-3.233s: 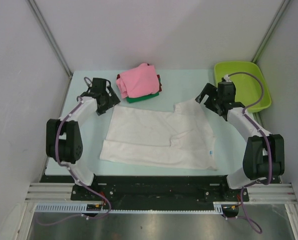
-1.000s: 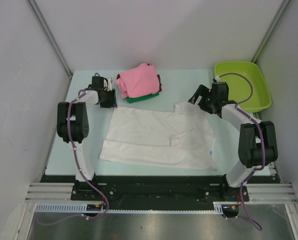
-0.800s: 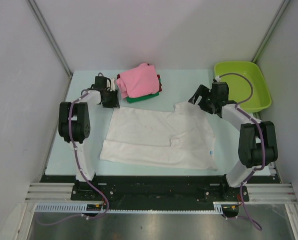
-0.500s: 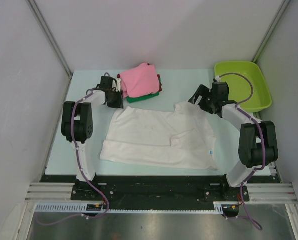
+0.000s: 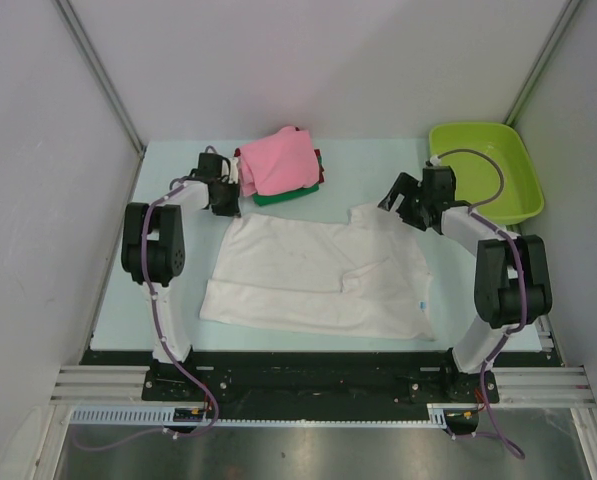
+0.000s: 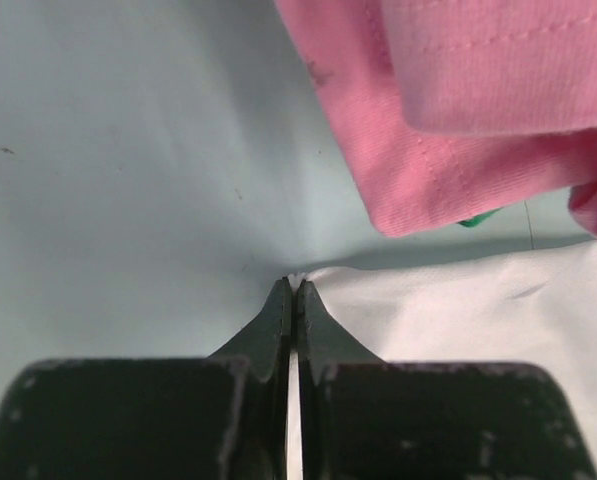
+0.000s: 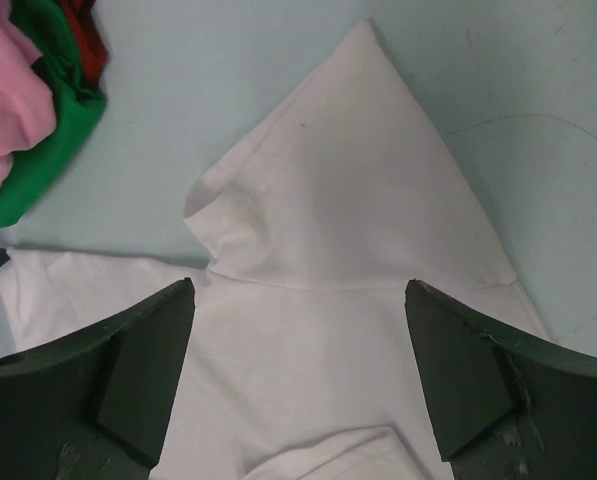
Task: Fold and stack the t-shirts
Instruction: Fold the tshirt
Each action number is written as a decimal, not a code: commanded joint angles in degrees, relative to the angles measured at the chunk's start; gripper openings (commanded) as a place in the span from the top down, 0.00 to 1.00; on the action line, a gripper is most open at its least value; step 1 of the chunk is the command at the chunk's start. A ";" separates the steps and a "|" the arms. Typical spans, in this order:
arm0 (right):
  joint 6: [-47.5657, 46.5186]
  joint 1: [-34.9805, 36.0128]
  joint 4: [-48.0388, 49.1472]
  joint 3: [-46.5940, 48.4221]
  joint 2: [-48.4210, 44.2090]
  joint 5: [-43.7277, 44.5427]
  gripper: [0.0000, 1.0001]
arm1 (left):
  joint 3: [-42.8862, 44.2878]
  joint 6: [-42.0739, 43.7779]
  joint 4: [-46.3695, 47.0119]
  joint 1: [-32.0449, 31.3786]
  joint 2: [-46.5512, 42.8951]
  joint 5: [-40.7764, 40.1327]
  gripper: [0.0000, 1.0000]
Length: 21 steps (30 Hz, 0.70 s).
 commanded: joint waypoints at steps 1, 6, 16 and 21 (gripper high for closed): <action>-0.28 -1.31 0.07 5.26 4.34 3.44 0.09 | -0.68 1.87 -0.24 1.54 -1.39 -1.16 1.00; -2.65 -2.02 -1.77 11.08 10.93 7.13 0.10 | -0.86 1.70 0.11 1.63 -1.66 -0.37 1.00; -6.96 -2.63 -11.07 25.66 22.18 11.44 0.23 | -1.12 0.03 0.38 1.63 -0.78 -0.54 1.00; -9.33 -1.84 -17.06 33.84 27.63 10.83 0.29 | -0.94 -0.33 0.38 1.72 -0.96 -0.72 1.00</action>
